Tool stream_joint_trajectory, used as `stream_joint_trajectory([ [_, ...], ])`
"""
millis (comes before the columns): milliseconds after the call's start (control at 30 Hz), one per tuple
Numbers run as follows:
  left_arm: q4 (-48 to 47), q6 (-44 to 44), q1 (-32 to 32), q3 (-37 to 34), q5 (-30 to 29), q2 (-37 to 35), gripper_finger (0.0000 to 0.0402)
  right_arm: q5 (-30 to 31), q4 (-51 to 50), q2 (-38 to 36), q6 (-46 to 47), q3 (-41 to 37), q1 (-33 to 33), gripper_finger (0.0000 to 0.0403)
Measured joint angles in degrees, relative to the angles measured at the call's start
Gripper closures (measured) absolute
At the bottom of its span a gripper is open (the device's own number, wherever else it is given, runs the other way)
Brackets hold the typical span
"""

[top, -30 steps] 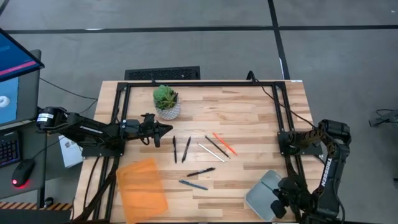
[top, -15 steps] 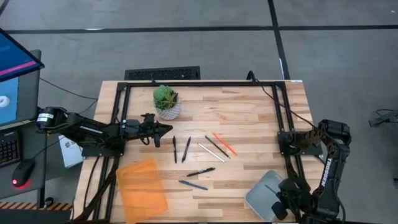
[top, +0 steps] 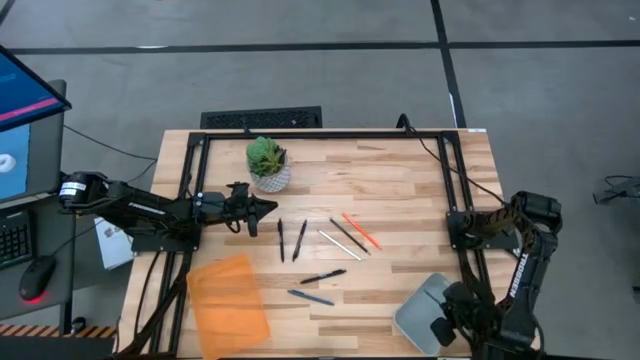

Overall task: Sort pens & pencils
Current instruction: Put the green pencil into the gray bin

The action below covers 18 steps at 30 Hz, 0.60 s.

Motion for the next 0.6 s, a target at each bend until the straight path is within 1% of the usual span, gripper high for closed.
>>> stream_joint_trajectory([
  [133,0.00,-0.02,0.00,0.00,0.00,0.00,0.0376,-0.98,-0.04,-0.01,-0.32,-0.84,-0.94,0.0352],
  [600,0.00,0.10,-0.01,0.00,0.02,0.00,0.0376,-0.88,-0.75,0.00,-0.51,-0.84,-3.56,0.0346],
])
